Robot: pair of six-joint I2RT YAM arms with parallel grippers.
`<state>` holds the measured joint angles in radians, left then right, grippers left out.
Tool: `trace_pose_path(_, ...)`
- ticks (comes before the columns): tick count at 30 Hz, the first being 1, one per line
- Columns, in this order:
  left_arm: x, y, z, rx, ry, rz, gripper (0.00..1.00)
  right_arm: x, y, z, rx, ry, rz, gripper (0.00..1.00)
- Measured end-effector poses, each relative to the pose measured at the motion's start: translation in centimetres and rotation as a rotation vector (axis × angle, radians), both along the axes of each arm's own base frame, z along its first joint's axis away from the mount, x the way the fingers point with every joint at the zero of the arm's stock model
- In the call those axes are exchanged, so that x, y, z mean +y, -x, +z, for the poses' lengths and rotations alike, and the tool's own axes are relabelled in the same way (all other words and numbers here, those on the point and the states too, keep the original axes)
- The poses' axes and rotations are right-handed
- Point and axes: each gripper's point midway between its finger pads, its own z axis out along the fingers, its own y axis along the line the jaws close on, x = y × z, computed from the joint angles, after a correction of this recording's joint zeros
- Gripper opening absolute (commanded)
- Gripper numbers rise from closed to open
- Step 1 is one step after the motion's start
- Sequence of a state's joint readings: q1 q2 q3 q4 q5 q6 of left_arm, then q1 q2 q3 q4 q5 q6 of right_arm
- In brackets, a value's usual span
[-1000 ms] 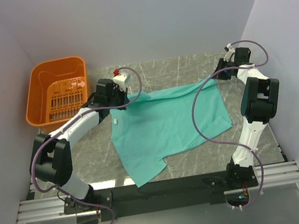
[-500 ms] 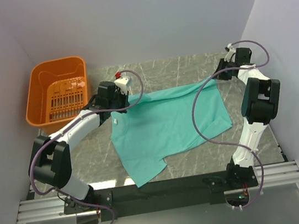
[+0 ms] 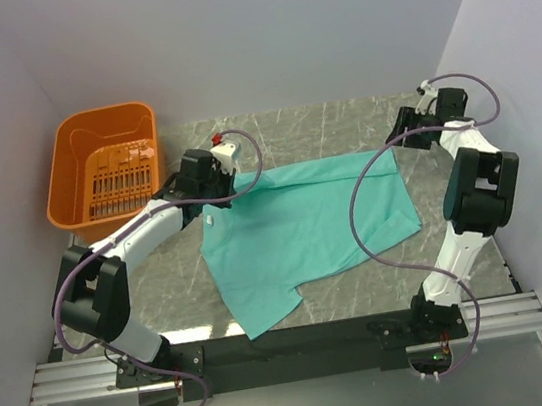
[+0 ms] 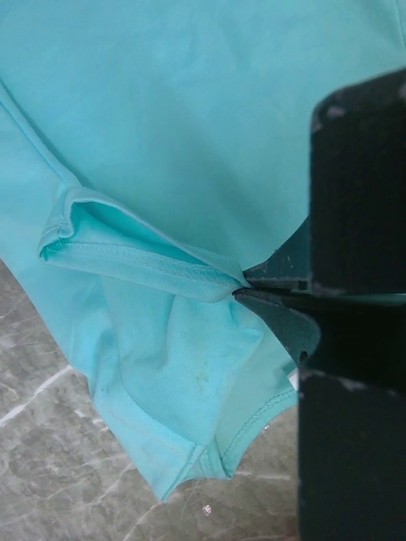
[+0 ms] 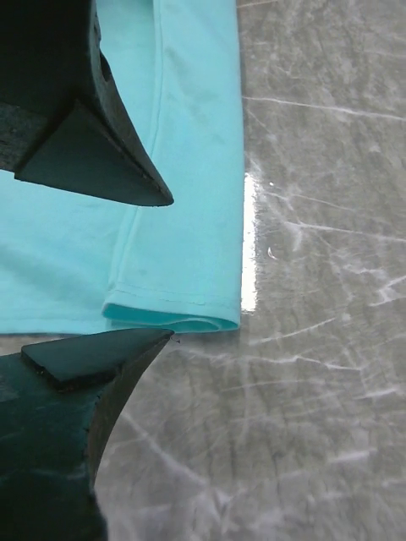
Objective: Fold and stack the t-shirts
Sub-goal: Fold the tshirt
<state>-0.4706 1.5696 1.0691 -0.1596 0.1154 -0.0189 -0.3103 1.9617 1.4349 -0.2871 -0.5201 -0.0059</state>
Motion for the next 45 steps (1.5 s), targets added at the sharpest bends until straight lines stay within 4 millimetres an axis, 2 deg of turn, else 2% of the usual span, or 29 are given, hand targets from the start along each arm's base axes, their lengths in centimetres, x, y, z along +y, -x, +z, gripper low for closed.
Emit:
trace_pose_path(5,0.0,0.2,-0.2,0.009,-0.005,-0.003,0.03,-0.3,1.2,2.9,-0.053,0.027,-0.002,0.67)
trace_pose_path(9,-0.3,0.4,-0.3,0.012,-0.007,-0.01,0.02,0.2,2.1,4.2,-0.08,0.029,0.011,0.66)
trace_pose_path(20,-1.1,1.4,-0.7,0.024,-0.03,-0.029,0.01,1.3,4.3,2.2,-0.019,-0.001,0.046,0.66)
trace_pose_path(26,-1.0,1.7,-1.0,0.027,-0.057,-0.019,0.03,1.5,4.8,1.9,-0.007,-0.004,0.053,0.66)
trace_pose_path(29,-0.9,1.7,-1.0,0.022,-0.071,-0.012,0.26,1.6,4.9,1.9,-0.008,-0.003,0.056,0.66)
trace_pose_path(30,-0.7,1.7,-1.1,0.024,-0.077,-0.008,0.43,1.5,4.9,1.9,-0.008,-0.002,0.057,0.66)
trace_pose_path(32,-0.5,1.9,-1.3,0.033,-0.09,0.001,0.58,1.5,4.9,2.0,-0.01,0.002,0.061,0.66)
trace_pose_path(33,-0.4,2.0,-1.3,0.035,-0.095,0.007,0.72,1.5,5.0,2.1,-0.011,0.005,0.063,0.66)
trace_pose_path(34,-0.3,2.2,-1.1,0.033,-0.097,0.012,0.76,1.6,5.0,2.2,-0.014,0.008,0.065,0.66)
trace_pose_path(36,0.0,2.7,0.0,0.017,-0.073,0.032,0.82,1.6,5.4,2.4,-0.019,0.014,0.068,0.66)
trace_pose_path(39,0.7,3.5,3.8,-0.056,0.003,0.085,0.82,1.7,5.9,3.0,-0.033,0.028,0.076,0.66)
trace_pose_path(42,1.0,3.1,7.4,-0.12,0.113,0.161,0.81,1.7,5.9,3.6,-0.049,0.036,0.08,0.66)
trace_pose_path(45,1.7,1.6,7.8,-0.091,0.203,0.271,0.79,1.7,5.9,3.6,-0.05,0.039,0.084,0.66)
